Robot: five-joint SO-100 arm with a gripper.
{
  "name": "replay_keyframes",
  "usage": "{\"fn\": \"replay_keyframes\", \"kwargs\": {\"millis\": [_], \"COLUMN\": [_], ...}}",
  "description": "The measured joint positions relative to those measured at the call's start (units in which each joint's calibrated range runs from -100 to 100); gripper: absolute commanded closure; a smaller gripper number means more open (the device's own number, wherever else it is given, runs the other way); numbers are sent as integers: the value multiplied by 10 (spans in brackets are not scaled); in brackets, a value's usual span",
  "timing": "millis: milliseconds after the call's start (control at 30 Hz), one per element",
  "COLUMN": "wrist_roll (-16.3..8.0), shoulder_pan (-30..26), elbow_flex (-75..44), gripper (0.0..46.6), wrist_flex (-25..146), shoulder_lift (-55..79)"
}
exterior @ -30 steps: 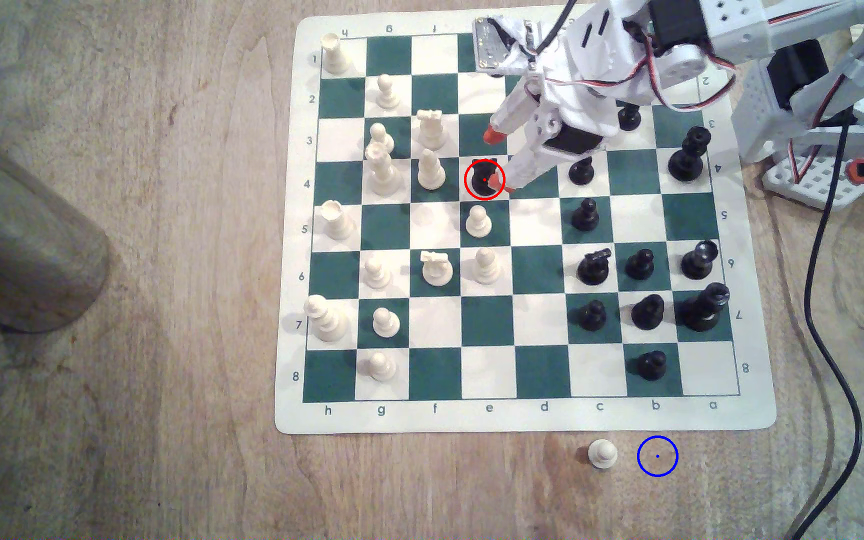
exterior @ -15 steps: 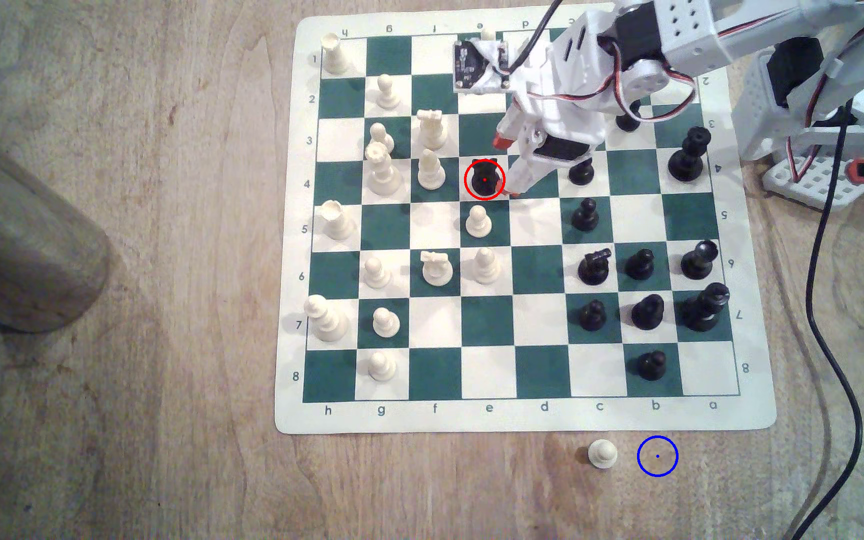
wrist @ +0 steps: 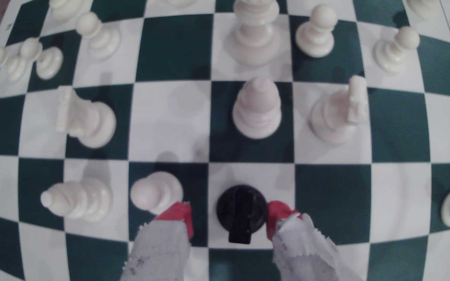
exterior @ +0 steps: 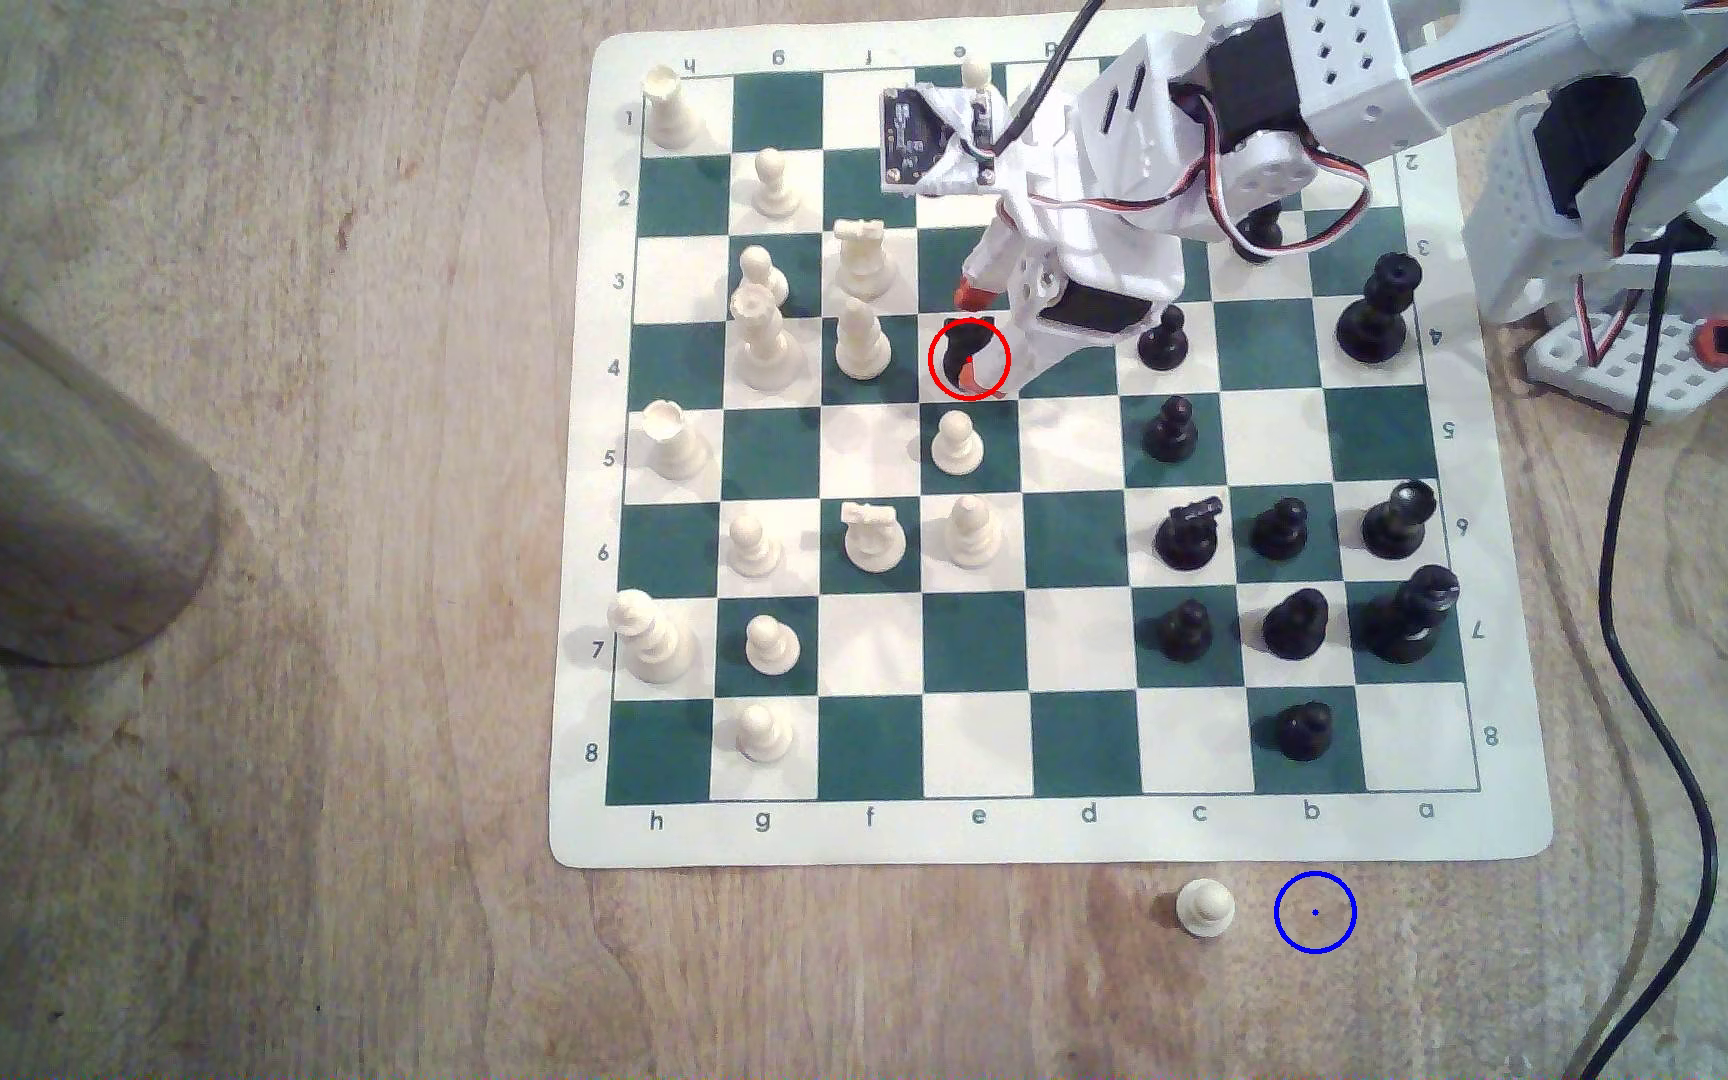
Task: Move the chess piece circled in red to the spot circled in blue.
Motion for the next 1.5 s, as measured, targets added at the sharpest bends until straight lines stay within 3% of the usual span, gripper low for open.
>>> {"fn": "replay_keyframes", "kwargs": {"millis": [267,500,867,1100,1200,1267,1500], "wrist_roll": [-1,-5,-10,-21,-26,-35,-64], "shoulder_pan": [-7,-7,-15,-20,-58,-114,-238], "elbow_flex": [0,0,0,-15,-21,-41,-124], "gripper": [365,457,464,464,464,464,464], "wrist_flex": [0,0,21,127,157,175,191], "shoulder_lift": [8,10,-23,-191,-232,-245,-194]}}
